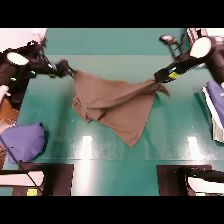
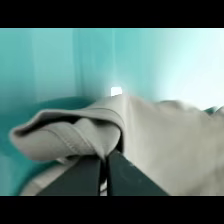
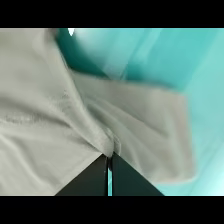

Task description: Fold the shirts.

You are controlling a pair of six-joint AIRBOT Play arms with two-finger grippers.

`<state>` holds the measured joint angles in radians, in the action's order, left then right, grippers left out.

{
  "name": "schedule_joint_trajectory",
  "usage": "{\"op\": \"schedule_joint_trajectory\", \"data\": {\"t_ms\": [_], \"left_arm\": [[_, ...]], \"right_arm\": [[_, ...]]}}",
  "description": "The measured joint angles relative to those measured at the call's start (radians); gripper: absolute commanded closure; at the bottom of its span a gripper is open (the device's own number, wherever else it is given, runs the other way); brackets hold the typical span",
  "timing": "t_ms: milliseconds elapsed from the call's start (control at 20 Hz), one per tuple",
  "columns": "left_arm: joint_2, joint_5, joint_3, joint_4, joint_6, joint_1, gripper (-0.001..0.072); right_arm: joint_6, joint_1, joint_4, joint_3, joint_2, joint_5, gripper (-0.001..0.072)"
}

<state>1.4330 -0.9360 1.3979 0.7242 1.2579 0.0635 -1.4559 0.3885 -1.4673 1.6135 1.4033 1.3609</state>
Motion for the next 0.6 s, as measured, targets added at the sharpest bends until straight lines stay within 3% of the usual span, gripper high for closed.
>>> {"op": "schedule_joint_trajectory", "data": {"t_ms": [350,600], "left_arm": [[-0.423,-0.043,0.191,0.054,-0.023,0.008,0.0684],[-0.650,-0.048,0.283,0.062,-0.018,0.008,0.0684]], "right_arm": [[0.003,-0.093,-0.045,0.084,-0.327,-0.060,0.0700],[0.008,-0.112,-0.050,0.277,-0.433,-0.071,0.0701]]}}
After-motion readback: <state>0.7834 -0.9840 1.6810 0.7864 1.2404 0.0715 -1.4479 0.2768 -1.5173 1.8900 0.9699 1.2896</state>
